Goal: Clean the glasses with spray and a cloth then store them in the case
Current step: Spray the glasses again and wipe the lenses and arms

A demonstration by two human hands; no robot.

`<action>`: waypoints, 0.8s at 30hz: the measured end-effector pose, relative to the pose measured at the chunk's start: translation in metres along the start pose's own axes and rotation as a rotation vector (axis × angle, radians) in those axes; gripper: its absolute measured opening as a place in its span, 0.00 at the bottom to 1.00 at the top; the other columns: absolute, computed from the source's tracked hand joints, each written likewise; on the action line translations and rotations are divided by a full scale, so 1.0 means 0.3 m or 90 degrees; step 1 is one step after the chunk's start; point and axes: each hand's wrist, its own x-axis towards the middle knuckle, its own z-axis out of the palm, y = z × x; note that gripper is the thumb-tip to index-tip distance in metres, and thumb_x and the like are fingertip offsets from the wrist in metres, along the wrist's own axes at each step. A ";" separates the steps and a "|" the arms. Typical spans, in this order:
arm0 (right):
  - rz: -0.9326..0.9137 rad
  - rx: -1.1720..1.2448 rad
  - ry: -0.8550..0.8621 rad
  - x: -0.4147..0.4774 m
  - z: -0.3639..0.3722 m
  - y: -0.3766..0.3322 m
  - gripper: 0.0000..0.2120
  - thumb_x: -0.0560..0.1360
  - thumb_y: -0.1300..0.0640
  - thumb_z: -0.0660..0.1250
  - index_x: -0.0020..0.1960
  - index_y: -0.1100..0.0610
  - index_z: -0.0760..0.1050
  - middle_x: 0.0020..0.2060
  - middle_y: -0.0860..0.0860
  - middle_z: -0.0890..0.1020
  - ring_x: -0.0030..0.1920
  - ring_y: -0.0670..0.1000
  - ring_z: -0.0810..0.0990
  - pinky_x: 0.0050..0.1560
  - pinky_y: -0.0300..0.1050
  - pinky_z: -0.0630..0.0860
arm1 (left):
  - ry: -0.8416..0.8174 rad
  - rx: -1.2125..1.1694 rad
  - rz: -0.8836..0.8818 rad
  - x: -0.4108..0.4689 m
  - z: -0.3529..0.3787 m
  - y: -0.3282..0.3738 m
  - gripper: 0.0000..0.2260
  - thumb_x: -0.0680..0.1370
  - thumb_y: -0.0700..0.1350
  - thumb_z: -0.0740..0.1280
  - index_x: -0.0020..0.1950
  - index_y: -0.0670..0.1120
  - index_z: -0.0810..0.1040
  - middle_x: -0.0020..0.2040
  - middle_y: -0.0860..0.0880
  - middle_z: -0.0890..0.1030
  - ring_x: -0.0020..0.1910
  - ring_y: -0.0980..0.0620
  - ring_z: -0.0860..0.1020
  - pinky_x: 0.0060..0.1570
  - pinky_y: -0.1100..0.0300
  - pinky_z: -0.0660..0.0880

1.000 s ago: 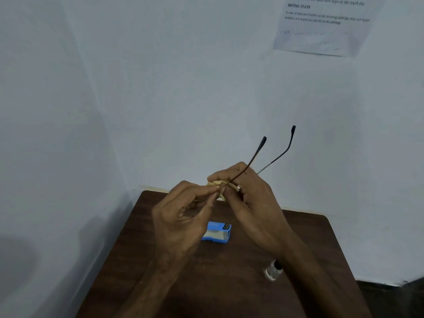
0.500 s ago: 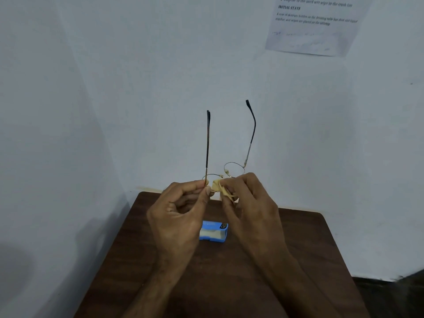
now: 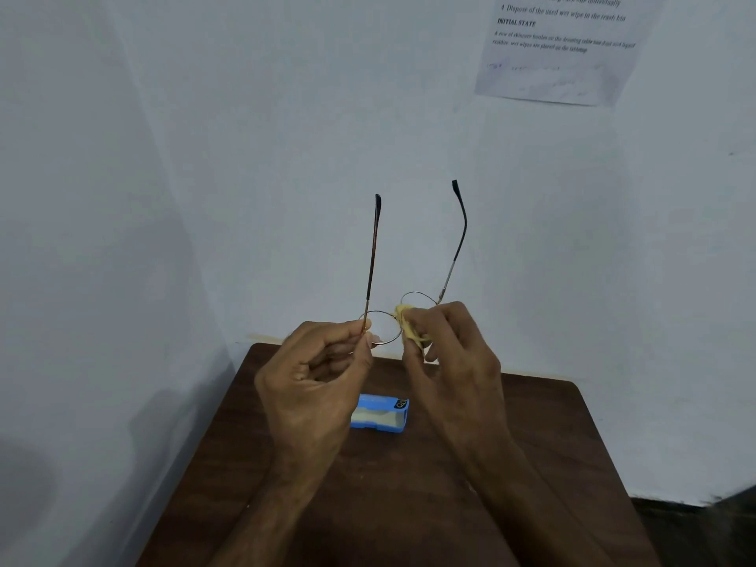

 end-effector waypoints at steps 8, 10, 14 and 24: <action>-0.092 -0.090 0.023 0.022 0.035 0.021 0.12 0.72 0.65 0.79 0.53 0.62 0.82 0.45 0.57 0.81 0.42 0.52 0.79 0.38 0.43 0.80 | -0.004 -0.027 -0.015 0.022 -0.014 0.005 0.12 0.73 0.38 0.80 0.53 0.48 0.85 0.46 0.53 0.86 0.46 0.57 0.86 0.47 0.70 0.81; -0.113 -0.090 0.037 0.029 0.037 0.021 0.10 0.73 0.64 0.78 0.53 0.63 0.82 0.45 0.57 0.81 0.42 0.51 0.78 0.38 0.42 0.78 | 0.019 -0.047 -0.030 0.023 -0.009 0.012 0.11 0.73 0.39 0.79 0.52 0.51 0.84 0.47 0.53 0.86 0.47 0.57 0.86 0.47 0.71 0.80; -0.135 -0.081 0.072 0.041 0.036 0.010 0.05 0.76 0.65 0.75 0.51 0.64 0.82 0.43 0.57 0.81 0.41 0.52 0.78 0.38 0.43 0.78 | 0.069 -0.097 -0.107 0.013 0.015 -0.006 0.09 0.74 0.41 0.78 0.53 0.46 0.84 0.48 0.50 0.87 0.50 0.49 0.87 0.51 0.60 0.83; -0.105 -0.087 0.037 0.046 0.035 0.009 0.10 0.76 0.66 0.76 0.57 0.64 0.84 0.45 0.57 0.81 0.41 0.52 0.79 0.39 0.43 0.78 | 0.082 -0.163 -0.214 0.021 0.033 -0.017 0.11 0.71 0.47 0.77 0.53 0.48 0.86 0.46 0.51 0.89 0.48 0.49 0.88 0.52 0.45 0.85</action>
